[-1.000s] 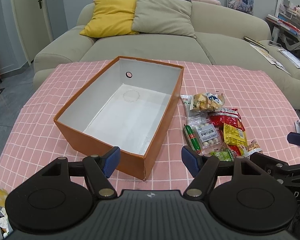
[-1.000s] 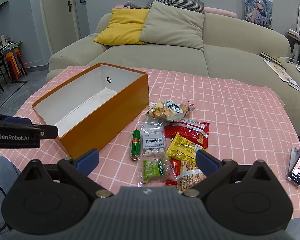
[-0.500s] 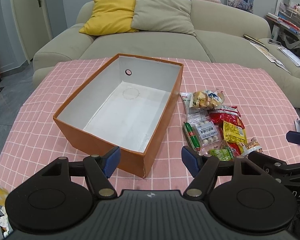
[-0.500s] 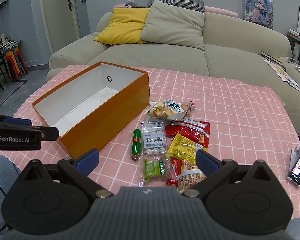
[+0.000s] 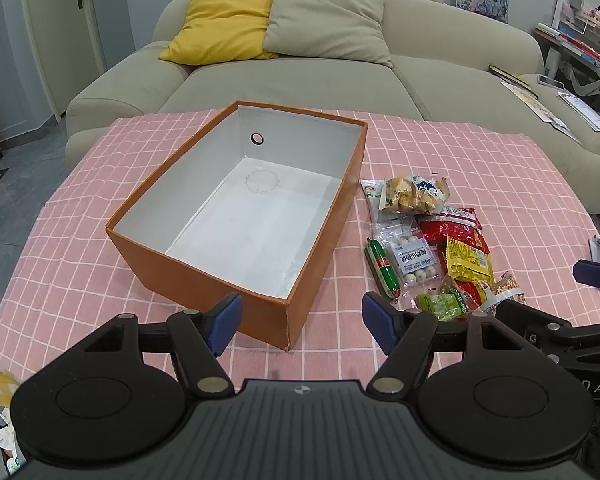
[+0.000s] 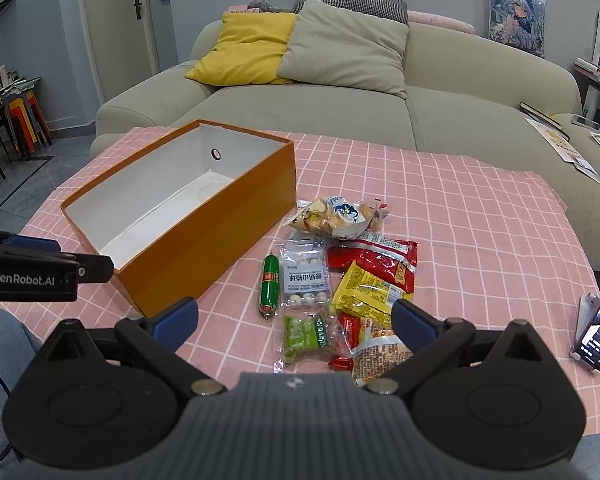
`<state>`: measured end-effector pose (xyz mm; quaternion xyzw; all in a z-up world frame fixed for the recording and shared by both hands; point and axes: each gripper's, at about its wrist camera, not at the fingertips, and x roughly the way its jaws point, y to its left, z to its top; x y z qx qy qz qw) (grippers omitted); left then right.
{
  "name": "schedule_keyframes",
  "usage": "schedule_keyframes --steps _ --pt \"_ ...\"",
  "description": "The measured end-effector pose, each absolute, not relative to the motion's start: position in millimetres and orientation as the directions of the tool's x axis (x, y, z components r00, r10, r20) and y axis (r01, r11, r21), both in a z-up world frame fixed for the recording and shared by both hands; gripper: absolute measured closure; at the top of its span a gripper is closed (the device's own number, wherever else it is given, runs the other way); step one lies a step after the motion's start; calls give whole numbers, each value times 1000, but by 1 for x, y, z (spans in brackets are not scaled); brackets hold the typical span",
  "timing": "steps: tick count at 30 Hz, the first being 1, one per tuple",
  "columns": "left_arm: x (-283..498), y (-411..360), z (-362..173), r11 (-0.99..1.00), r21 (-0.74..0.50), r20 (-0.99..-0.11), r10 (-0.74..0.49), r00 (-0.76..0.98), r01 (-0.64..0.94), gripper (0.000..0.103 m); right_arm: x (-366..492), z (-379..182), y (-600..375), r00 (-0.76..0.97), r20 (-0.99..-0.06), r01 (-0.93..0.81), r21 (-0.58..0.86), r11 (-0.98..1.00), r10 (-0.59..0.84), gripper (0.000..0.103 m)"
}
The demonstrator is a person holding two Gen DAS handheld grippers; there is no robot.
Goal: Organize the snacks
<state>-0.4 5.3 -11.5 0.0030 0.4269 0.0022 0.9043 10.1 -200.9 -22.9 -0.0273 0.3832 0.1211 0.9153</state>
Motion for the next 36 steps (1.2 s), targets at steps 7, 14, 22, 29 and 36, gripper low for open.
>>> schedule_keyframes --steps 7,14,22,29,36 --pt "0 4 -12 1000 6 -774 6 633 -3 22 10 -25 -200 671 -713 -246 43 968 202 4" --pt "-1 4 -13 1000 3 -778 3 628 -2 23 10 -26 -199 667 -717 -247 42 968 202 4" --pt "0 4 -13 1000 2 -781 1 624 1 23 10 -26 -198 663 -720 -248 44 968 203 4" --pt "0 3 -11 1000 -5 -783 -6 622 4 23 10 -27 -198 661 -722 -248 46 968 203 4" --pt "2 0 -9 999 -34 -784 -48 619 36 23 13 -33 -201 642 -735 -248 70 966 218 4"
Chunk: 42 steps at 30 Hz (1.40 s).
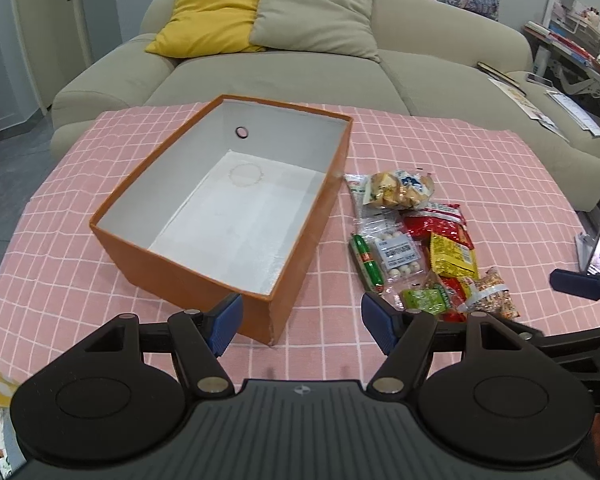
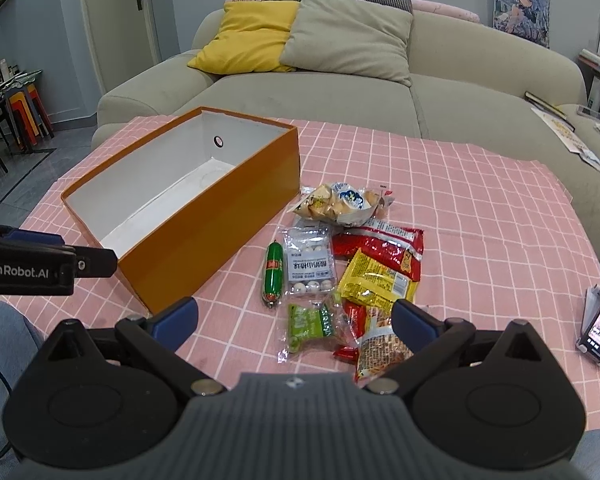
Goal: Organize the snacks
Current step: 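Grasp the green pouch with the left tool while the right grasps the peanut bag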
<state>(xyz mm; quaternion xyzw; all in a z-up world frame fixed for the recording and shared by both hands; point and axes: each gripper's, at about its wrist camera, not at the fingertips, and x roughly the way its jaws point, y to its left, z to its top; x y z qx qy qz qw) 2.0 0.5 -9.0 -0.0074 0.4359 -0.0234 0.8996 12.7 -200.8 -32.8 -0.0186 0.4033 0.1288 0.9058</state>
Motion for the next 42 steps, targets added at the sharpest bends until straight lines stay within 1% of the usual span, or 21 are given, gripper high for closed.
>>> schedule_keyframes --steps 5,8,13,15,19,24,26,27,31,33,38,40,42 --pt "6 -8 -7 995 -53 -775 -93 625 82 23 15 -37 -207 633 -741 -227 99 969 224 4" --pt "9 -12 -9 992 -62 -779 -118 616 111 28 18 -41 -210 634 -746 -212 83 974 202 4" --pt "16 -21 -15 985 -84 -793 -158 588 150 29 25 -56 -219 626 -758 -194 72 978 180 5" --pt "19 -25 -18 982 -94 -800 -172 574 163 29 27 -63 -223 623 -764 -184 65 981 168 13" --pt "27 -35 -26 972 -129 -807 -217 550 195 29 32 -77 -234 609 -777 -184 58 981 160 16" --pt "36 -49 -40 962 -159 -816 -254 520 220 29 38 -96 -250 592 -794 -182 35 983 137 29" --pt "40 -54 -46 957 -179 -819 -273 505 227 29 41 -103 -257 581 -805 -171 28 985 124 32" --pt "42 -57 -49 956 -186 -820 -279 500 228 28 42 -107 -261 575 -809 -164 26 986 118 35" --pt "51 -63 -62 949 -225 -822 -307 480 222 28 49 -116 -272 562 -820 -143 38 989 113 39" --pt "56 -65 -70 945 -248 -823 -321 469 212 28 52 -120 -274 559 -820 -146 46 988 121 43" --pt "69 -71 -92 939 -291 -835 -344 429 185 28 61 -127 -274 554 -819 -178 63 982 153 44" --pt "74 -76 -99 938 -291 -838 -345 422 190 29 67 -129 -271 557 -817 -185 51 982 147 45" --pt "78 -82 -104 940 -275 -847 -337 411 203 28 72 -132 -270 558 -819 -184 37 982 135 42"
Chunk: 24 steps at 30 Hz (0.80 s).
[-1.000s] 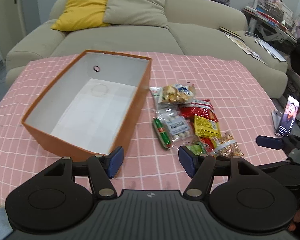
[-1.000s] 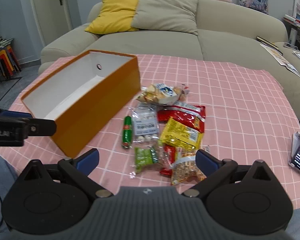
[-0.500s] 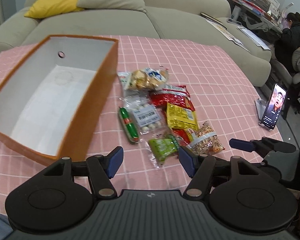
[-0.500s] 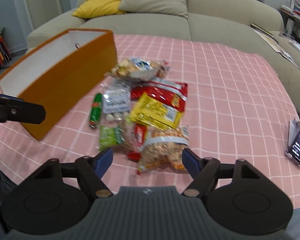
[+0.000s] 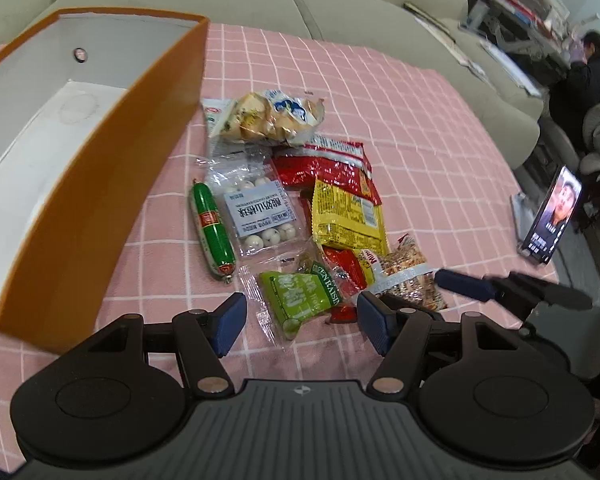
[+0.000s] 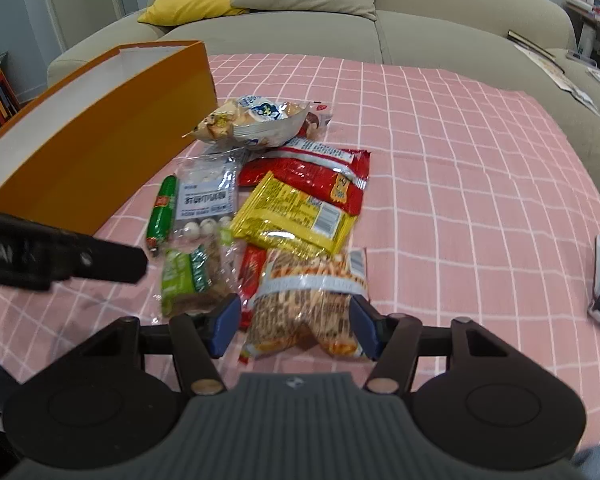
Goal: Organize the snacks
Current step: 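Grasp the green pouch with the left tool while the right grasps the peanut bag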
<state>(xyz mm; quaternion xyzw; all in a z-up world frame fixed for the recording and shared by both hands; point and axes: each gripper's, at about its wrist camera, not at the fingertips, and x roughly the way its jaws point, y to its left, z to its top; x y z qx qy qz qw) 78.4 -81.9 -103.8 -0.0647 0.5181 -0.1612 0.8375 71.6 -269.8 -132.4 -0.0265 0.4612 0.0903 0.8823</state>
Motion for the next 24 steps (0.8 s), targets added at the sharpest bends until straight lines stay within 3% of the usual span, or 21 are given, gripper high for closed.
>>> schedule_keyframes --steps 7,17,21,24 --pt "100 -84 -122 945 -304 -863 -327 385 119 22 84 -144 -273 547 -828 -188 20 982 121 40" --pt "117 -93 -147 947 -322 -903 -308 301 2 21 88 -149 -272 547 -824 -215 28 976 144 39" --pt "121 -95 -155 949 -315 -915 -299 272 -17 22 89 -149 -273 546 -824 -216 37 976 152 39" --pt "120 -96 -157 945 -327 -911 -310 273 -17 28 89 -149 -271 547 -823 -222 33 974 152 40"
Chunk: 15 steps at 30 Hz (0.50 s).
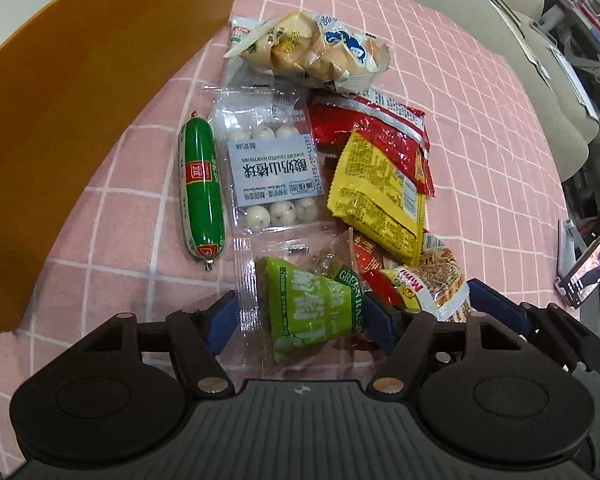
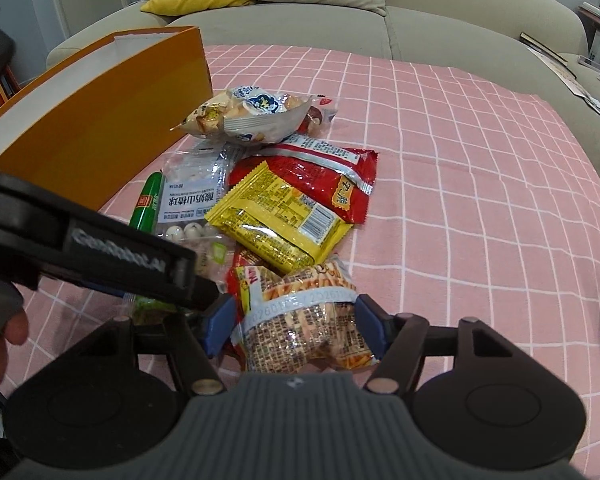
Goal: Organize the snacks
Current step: 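Grasp the green pouch with the left tool while the right grasps the peanut bag, then carry both snacks over the box and open both tools to drop them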
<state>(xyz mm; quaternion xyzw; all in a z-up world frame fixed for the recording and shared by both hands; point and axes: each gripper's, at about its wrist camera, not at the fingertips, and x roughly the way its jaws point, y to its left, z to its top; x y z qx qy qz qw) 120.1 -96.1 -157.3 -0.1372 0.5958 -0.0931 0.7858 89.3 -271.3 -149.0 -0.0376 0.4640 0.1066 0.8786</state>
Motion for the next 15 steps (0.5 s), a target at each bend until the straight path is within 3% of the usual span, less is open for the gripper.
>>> schedule_keyframes --steps 7,8,15 --pt "119 -98 -156 948 -318 -912 -307 272 6 38 89 -147 -272 546 -822 -223 44 974 162 53" --pt "118 -99 -155 947 -320 -910 -311 273 13 45 89 -147 -272 546 -822 -223 46 974 164 54" --pt "114 -93 -148 951 -309 -913 -301 274 15 48 83 -140 -272 542 -820 -230 68 971 186 58"
